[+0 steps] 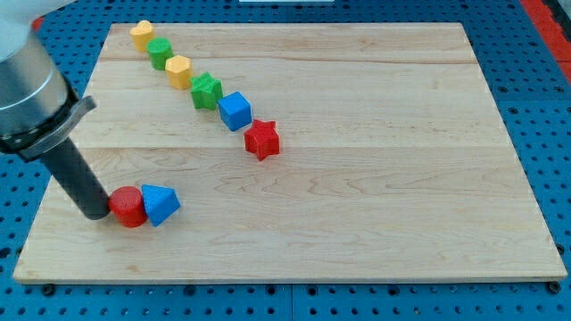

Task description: Slide the red circle along with blue triangle towards right

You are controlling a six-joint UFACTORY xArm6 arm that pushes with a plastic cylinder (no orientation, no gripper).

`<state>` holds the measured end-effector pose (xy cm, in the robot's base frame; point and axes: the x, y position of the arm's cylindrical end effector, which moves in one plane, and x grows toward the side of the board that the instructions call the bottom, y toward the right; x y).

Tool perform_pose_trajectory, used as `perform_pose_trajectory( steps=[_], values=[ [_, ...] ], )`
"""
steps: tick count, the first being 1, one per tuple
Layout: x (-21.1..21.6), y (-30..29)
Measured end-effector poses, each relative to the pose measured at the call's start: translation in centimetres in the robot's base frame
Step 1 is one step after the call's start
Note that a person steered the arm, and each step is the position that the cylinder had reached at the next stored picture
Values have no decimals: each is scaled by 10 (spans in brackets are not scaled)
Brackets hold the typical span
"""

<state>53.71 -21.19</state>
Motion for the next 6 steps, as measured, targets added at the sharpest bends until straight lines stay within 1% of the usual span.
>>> perform_pose_trajectory(
  steps=[1, 2, 3, 6],
  values=[
    [-9, 14],
    [-3, 17],
    [3, 42],
    [3, 136]
  ],
)
